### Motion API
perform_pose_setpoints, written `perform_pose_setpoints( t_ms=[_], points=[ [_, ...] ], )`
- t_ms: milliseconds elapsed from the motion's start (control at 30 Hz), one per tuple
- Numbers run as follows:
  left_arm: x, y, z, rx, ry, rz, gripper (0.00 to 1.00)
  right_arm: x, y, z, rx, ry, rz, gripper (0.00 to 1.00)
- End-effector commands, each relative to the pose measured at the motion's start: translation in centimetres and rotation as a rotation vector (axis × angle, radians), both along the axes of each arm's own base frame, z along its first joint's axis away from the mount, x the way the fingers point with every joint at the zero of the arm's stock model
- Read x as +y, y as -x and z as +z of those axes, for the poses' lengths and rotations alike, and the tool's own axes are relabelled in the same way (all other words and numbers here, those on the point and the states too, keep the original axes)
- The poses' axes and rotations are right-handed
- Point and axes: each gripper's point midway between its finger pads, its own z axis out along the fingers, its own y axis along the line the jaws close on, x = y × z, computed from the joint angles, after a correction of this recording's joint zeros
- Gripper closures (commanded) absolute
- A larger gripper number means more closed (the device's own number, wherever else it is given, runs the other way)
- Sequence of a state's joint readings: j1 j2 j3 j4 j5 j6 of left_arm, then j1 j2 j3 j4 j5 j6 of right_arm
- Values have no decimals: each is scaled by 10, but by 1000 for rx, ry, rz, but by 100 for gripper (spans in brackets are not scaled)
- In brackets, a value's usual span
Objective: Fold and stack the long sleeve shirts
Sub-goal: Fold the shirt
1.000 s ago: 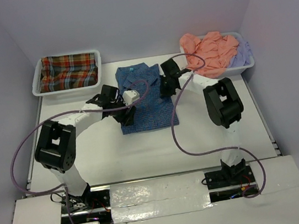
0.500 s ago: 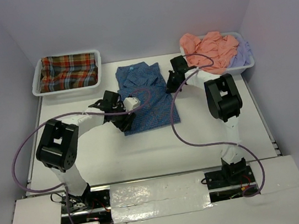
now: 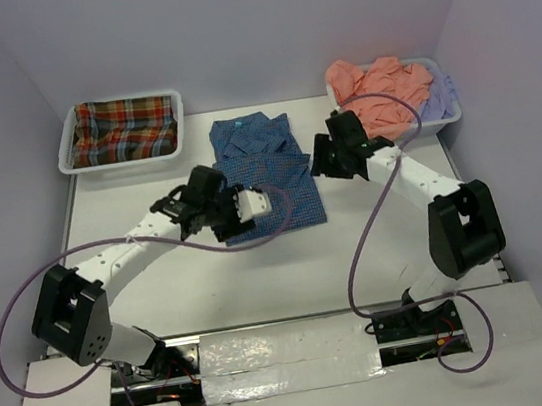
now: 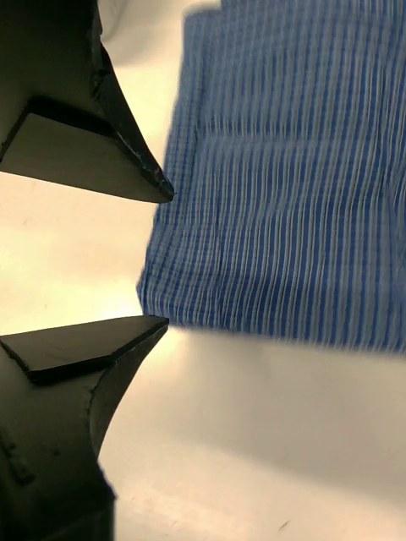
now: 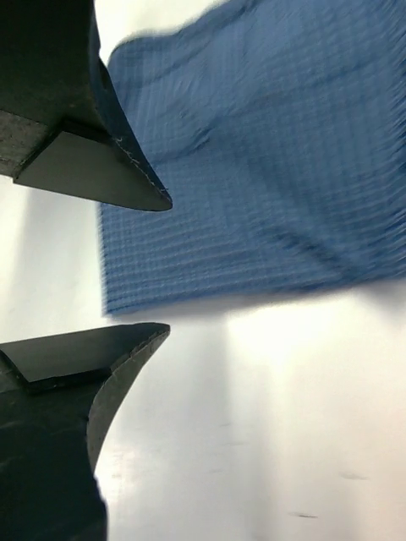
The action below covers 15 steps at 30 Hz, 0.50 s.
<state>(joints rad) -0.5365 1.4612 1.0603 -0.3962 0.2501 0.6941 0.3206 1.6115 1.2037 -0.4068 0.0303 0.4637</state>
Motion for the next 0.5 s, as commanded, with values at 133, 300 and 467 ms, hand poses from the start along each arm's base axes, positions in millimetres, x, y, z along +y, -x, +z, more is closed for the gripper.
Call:
perform_pose_setpoints(
  t_ms=[133,300,467],
  points=[
    [24,7,-73,-89,-266,-115,30,-1,59,-82,201,-34,35,35],
    [18,-3,-83,-87,-256,-91,31,7,61,-104,248,-70,45,36],
    [15,7,-96,-54,-235,-118,31,18,68,-126,298,-126,65,37]
  ],
)
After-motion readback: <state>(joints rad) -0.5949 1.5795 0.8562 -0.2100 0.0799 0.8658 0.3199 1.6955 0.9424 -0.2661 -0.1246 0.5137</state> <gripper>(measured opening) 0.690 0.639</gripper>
